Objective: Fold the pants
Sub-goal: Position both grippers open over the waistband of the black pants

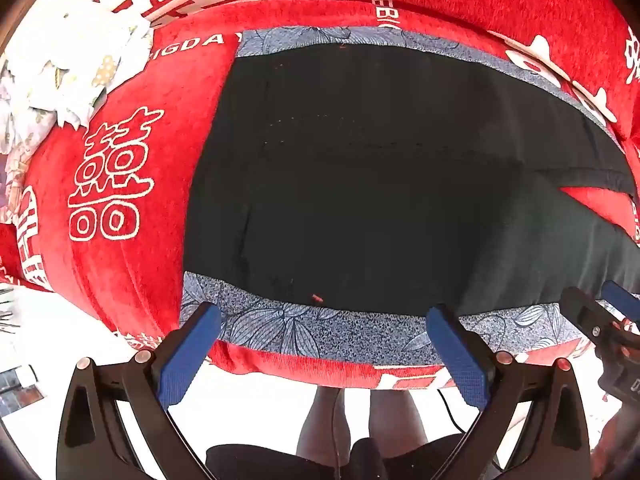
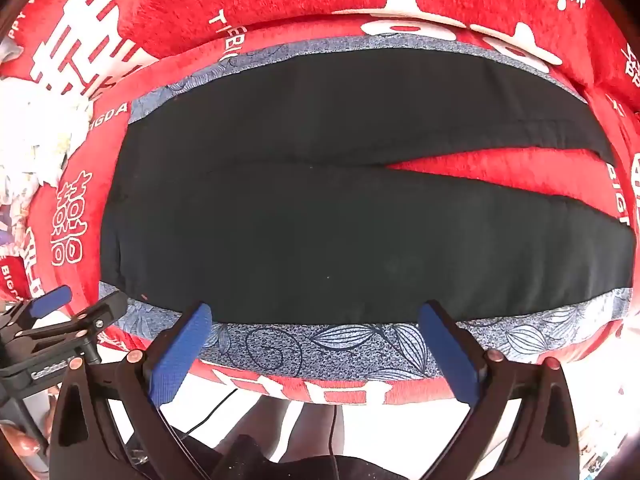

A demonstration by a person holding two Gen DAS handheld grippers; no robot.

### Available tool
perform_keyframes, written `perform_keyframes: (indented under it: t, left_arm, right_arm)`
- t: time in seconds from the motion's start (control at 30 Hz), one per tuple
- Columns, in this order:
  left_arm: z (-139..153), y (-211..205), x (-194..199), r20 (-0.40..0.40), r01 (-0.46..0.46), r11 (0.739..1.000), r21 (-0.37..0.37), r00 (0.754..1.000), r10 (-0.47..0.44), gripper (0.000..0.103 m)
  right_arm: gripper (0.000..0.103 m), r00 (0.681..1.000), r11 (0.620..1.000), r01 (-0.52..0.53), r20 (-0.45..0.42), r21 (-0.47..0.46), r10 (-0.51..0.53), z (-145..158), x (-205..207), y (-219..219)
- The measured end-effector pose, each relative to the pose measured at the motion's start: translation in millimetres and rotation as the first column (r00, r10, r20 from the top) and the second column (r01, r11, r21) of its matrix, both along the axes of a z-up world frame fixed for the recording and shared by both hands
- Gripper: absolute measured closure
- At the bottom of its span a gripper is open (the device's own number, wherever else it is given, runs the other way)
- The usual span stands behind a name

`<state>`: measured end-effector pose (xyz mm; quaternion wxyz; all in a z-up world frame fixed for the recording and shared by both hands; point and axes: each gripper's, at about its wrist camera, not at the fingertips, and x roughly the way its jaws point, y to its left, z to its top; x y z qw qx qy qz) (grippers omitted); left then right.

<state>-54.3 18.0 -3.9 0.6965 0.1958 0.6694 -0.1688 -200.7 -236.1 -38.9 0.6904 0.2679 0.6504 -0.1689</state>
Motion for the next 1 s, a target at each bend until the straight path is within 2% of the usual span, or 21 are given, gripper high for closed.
perform_keyframes:
  t: [0.13,0.23,0.4,1.0]
  left_arm:
    - [-1.0,1.0,-2.1,-0.007,-0.006,1.000,0.012,1.000,0.006,0.000]
    - [-1.8,5.0,-3.4,-0.011,-0.017,1.000,0.020,1.000,0.017,0.000]
    - [0.4,9.0,-2.3,-0.010,-0.046,0.999,0.006,0.999,0.046,0.000]
    - [-4.0,-1.3,3.1,-0.016,-0.051,0.999,0.017,0.999,0.051,0.000]
  right_arm:
    - [0.000,1.000,1.000,0.003,-0.002,0.020,-0.003,0.8,-5.9,-1.4]
    - [0.000,1.000,1.000,0.002,-0.006,0.030,-0.001,-3.4,5.2,2.0]
    - [0.000,1.000,0.998,0.001,0.015,0.058,-0.002,-5.3,1.2,4.7]
    - [0.000,1.000,0.999,0.017,-0.008,0.039,-0.016,-4.4,4.9,-3.5]
